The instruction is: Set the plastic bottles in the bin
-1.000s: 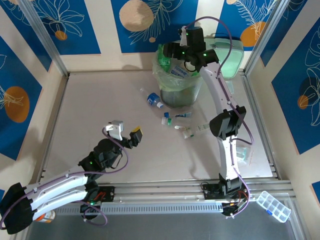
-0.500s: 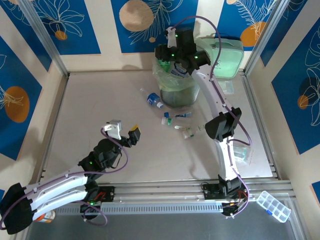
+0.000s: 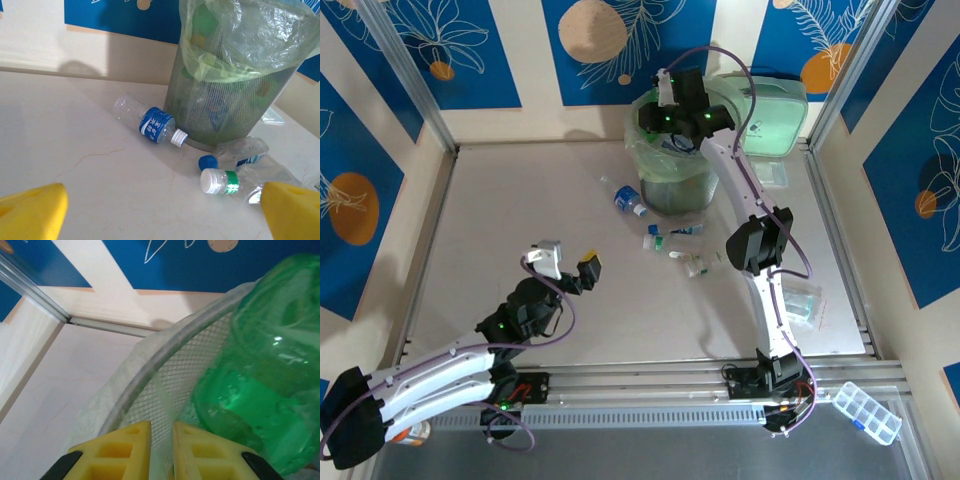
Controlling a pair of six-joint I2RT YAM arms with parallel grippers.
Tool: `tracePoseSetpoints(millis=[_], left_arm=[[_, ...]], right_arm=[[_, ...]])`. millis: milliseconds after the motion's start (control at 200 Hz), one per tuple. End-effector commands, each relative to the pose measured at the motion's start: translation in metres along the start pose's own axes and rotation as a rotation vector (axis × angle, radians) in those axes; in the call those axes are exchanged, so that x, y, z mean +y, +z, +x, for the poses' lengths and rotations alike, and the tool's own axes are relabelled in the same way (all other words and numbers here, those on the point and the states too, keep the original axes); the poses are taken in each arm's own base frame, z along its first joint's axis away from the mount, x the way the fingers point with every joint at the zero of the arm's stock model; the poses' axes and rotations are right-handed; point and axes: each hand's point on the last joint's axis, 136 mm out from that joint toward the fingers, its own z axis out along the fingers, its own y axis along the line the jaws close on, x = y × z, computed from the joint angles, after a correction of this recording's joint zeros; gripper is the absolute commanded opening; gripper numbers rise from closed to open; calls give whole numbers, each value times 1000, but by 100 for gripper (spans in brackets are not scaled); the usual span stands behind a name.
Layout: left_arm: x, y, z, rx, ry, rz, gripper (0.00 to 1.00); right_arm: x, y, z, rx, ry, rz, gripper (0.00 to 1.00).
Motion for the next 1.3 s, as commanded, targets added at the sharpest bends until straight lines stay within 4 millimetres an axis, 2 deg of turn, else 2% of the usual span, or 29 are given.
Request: tracePoseSetpoints(millis=[0, 105, 185, 250, 350, 470, 475, 515, 520, 530, 535, 540, 550, 555, 580, 630, 705, 805, 860, 935, 1020, 1126, 1296], left_arm=[[-1, 3, -11, -30, -27, -20, 99], [15, 2, -12, -31, -79, -114, 99], [18, 0, -16, -48, -93, -130, 99], [22, -3, -19, -65, -101, -145, 99], [27, -7, -21, -68, -116, -161, 99], [30, -1, -19, -26, -162, -203, 99], [31, -1, -19, -22, -166, -206, 99], [31, 2, -17, 7, -191, -227, 99], [31, 3, -17, 11, -195, -229, 99], [31, 4, -17, 19, -202, -232, 99], [31, 5, -17, 21, -207, -231, 99], [31, 5, -16, 26, -210, -232, 99], [31, 7, -15, 37, -214, -232, 99], [30, 8, -15, 41, -218, -232, 99], [30, 11, -14, 59, -232, -232, 99], [28, 20, -9, 103, -291, -233, 99], [31, 37, 2, 163, -416, -236, 99], [36, 71, 22, 274, -549, -244, 99], [33, 95, 34, 339, -599, -221, 99], [30, 128, 53, 441, -653, -210, 99], [27, 164, 65, 513, -656, -196, 99], [30, 202, 71, 518, -653, -171, 99], [36, 241, 76, 519, -676, -175, 100]], right_arm=[[48, -49, -25, -61, -61, -86, 20], [71, -89, -40, -127, -87, -96, 21], [85, -117, -43, -158, -96, -109, 22], [96, -138, -39, -177, -104, -118, 22], [109, -164, -20, -194, -111, -130, 23], [116, -177, 27, -183, -98, -161, 23], [119, -181, 23, -202, -100, -167, 23], [118, -185, 41, -197, -86, -162, 23], [115, -181, 50, -176, -81, -157, 23], [117, -186, 49, -194, -77, -163, 23], [114, -182, 58, -174, -73, -156, 23], [116, -186, 54, -191, -72, -163, 24], [114, -184, 63, -177, -66, -159, 23], [116, -189, 59, -194, -65, -167, 23], [112, -188, 78, -176, -47, -162, 24], [104, -190, 103, -167, -14, -148, 24], [89, -193, 143, -153, 49, -129, 25], [64, -196, 194, -149, 148, -107, 30], [54, -196, 218, -145, 177, -110, 36], [41, -198, 241, -162, 184, -102, 47], [28, -205, 248, -217, 175, -68, 51], [28, -218, 245, -298, 154, -86, 51], [19, -231, 245, -370, 175, -52, 51]])
